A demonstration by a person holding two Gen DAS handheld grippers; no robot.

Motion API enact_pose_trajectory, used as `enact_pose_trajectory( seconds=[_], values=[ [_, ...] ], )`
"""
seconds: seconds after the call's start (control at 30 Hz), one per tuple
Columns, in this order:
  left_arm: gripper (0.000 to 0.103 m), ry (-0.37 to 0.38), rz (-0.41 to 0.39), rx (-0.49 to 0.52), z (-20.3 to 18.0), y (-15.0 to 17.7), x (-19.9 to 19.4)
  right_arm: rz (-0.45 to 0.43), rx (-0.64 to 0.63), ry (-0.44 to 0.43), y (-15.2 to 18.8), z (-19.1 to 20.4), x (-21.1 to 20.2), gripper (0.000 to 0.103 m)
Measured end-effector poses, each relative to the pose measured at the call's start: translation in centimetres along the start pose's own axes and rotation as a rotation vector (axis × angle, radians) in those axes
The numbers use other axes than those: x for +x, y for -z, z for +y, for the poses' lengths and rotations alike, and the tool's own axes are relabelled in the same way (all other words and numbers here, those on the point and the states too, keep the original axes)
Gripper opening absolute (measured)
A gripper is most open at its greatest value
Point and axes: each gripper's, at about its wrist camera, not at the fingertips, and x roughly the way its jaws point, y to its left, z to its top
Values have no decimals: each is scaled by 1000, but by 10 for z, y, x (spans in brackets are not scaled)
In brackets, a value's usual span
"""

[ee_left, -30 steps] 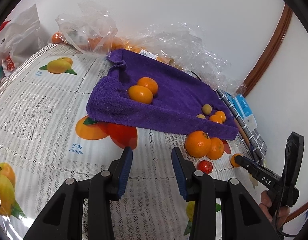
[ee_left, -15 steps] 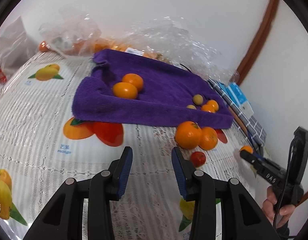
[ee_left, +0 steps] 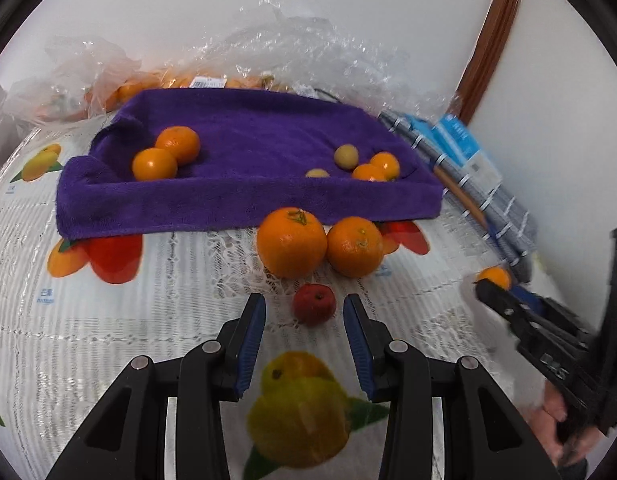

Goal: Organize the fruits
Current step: 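Lower the left gripper onto the small red fruit and close it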

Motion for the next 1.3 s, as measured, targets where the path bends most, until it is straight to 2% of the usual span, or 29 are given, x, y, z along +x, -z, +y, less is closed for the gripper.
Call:
enact_pose_trajectory(
  seconds=[0.1, 0.23, 0.3, 0.43, 0.53, 0.63, 1.3],
  values=[
    [38, -5, 10, -8, -7, -1, 8, -12, 15, -26, 1, -4, -2, 34],
    [27, -65, 16, 27, -15, -2, 13, -11, 57, -54, 0, -13, -2, 34],
    [24, -52, 17, 15, -12, -3, 13, -10, 76, -59, -1, -16, -1, 34],
    [24, -10, 2, -27, -4, -4, 10, -13, 81, -81, -1, -17, -1, 34],
    [24, 66, -39, -68, 5, -2, 2, -15, 76, -78, -2, -15, -1, 35],
    [24, 106, -63, -94, 9, -2, -2, -19, 80, -84, -2, -16, -2, 34],
    [24, 129, -149, -118, 14, -3, -18, -20, 63, -105, -2, -11, -2, 35]
  ],
)
